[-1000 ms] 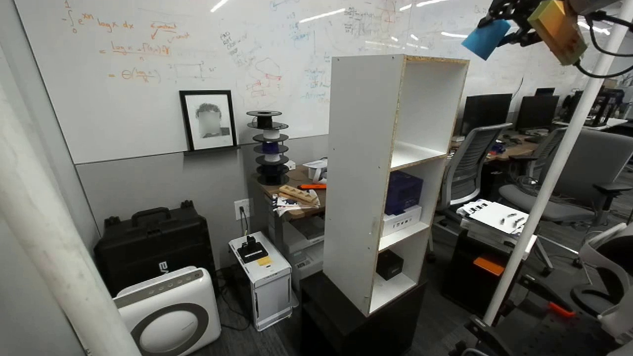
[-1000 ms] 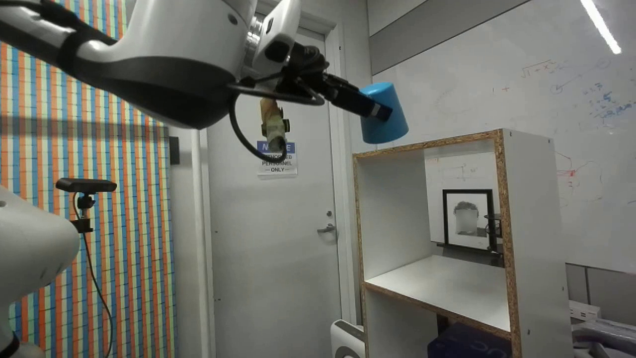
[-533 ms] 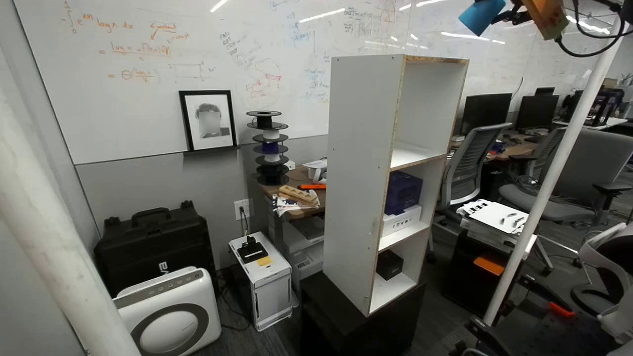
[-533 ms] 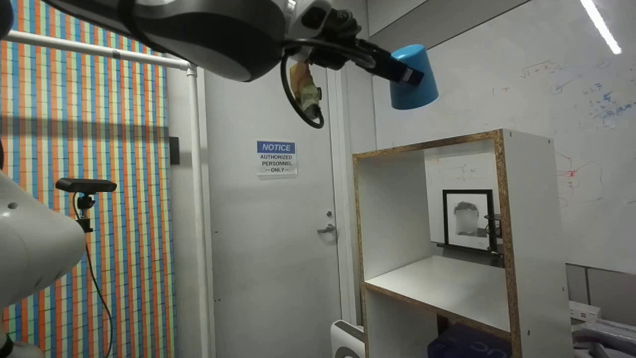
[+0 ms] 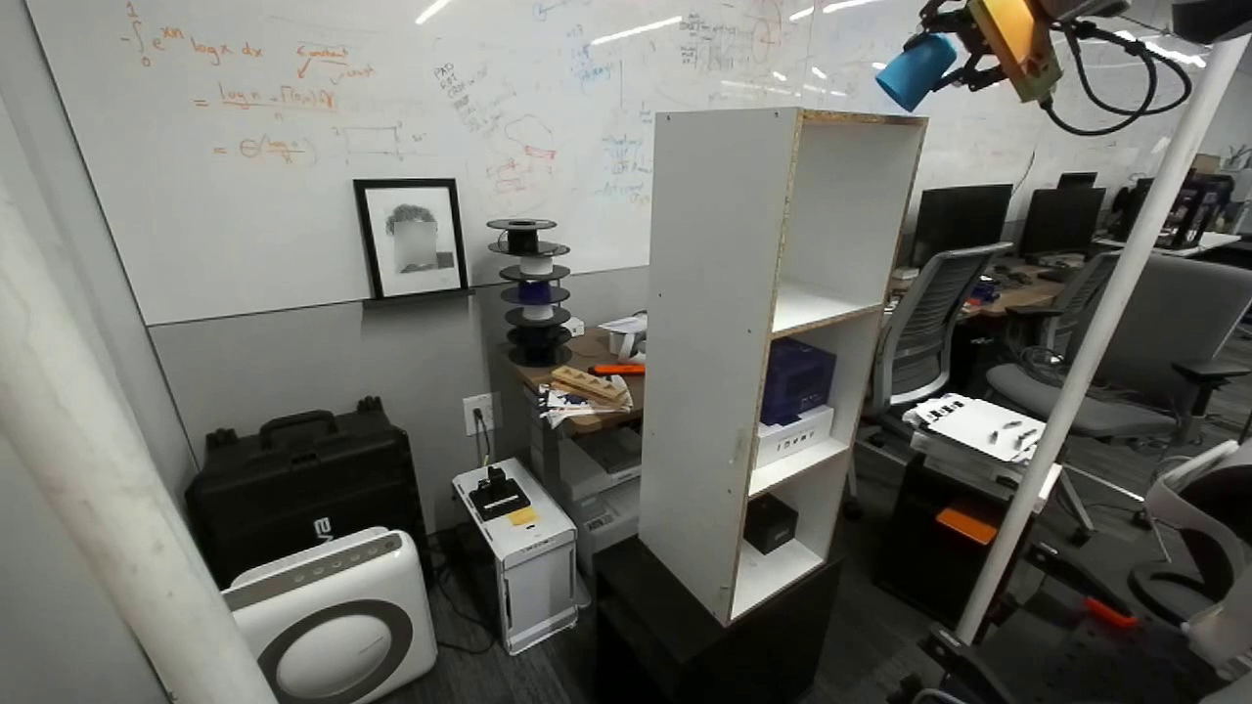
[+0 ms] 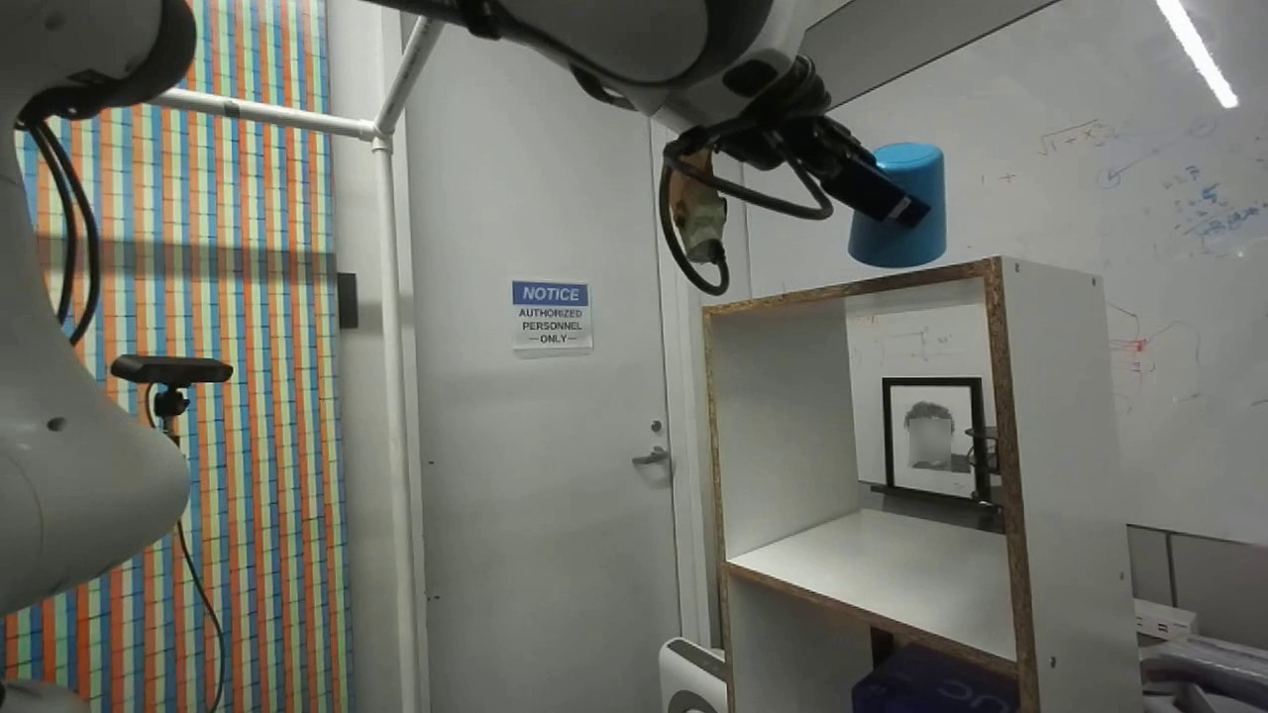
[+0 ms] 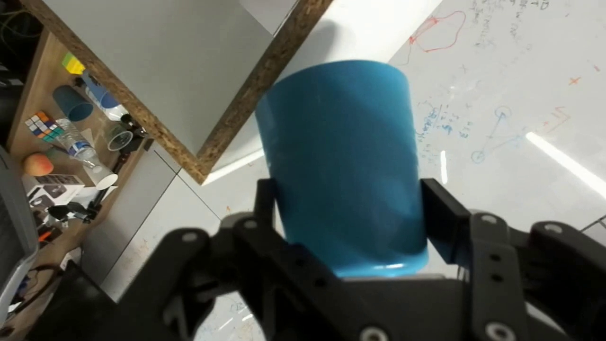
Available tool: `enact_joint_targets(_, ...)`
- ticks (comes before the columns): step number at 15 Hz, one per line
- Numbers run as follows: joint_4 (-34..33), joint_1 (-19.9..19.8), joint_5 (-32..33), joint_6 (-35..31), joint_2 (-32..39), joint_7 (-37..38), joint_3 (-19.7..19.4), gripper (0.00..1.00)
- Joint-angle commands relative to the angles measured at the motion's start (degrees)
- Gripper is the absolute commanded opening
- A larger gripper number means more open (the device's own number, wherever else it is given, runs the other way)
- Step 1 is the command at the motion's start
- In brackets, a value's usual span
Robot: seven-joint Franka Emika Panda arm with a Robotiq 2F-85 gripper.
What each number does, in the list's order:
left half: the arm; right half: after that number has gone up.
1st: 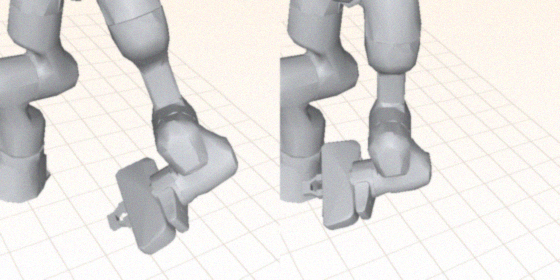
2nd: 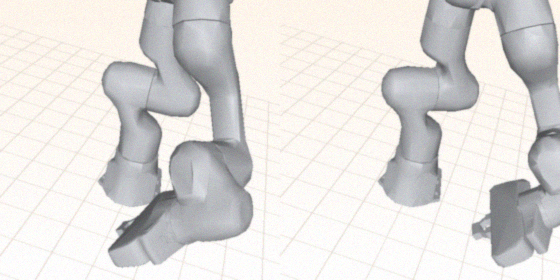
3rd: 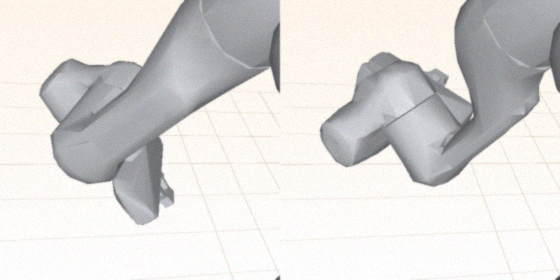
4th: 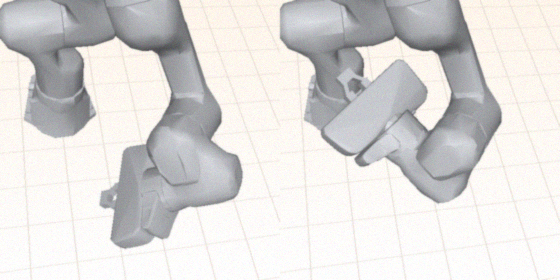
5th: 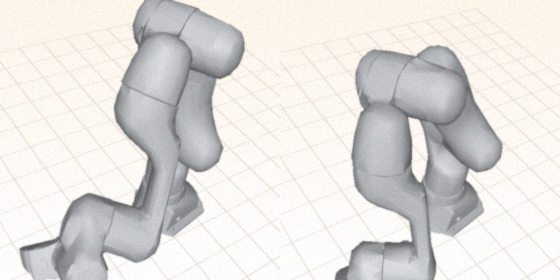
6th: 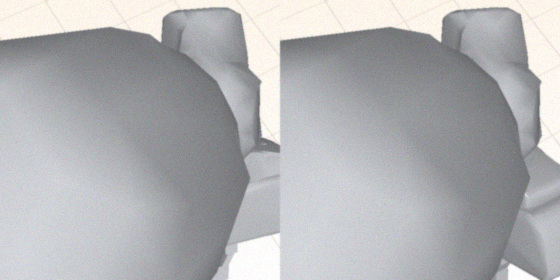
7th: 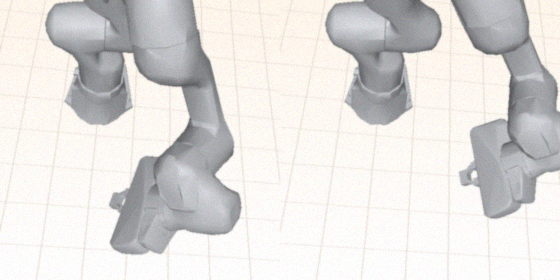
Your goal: Put the blue cup on top of the shelf.
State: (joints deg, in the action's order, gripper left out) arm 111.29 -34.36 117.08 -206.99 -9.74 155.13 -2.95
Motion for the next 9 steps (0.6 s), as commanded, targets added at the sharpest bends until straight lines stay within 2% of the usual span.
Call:
enact_joint_targets(1, -6.34, -6.75, 1.82, -5.89, 3.49, 2.08, 4.15, 0.49)
enact_joint_targets(2, -7.10, -7.87, 1.85, -6.38, 3.85, 1.15, 4.96, 0.49)
enact_joint_targets(3, -8.58, -8.62, 3.92, -6.95, 4.17, 3.25, 5.80, 0.49)
enact_joint_targets(6, -10.50, -10.75, 3.73, -7.40, 5.53, 3.21, 8.00, 0.49)
enact_joint_targets(9, -12.80, -11.34, 3.00, -7.25, 7.10, 2.89, 9.97, 0.49)
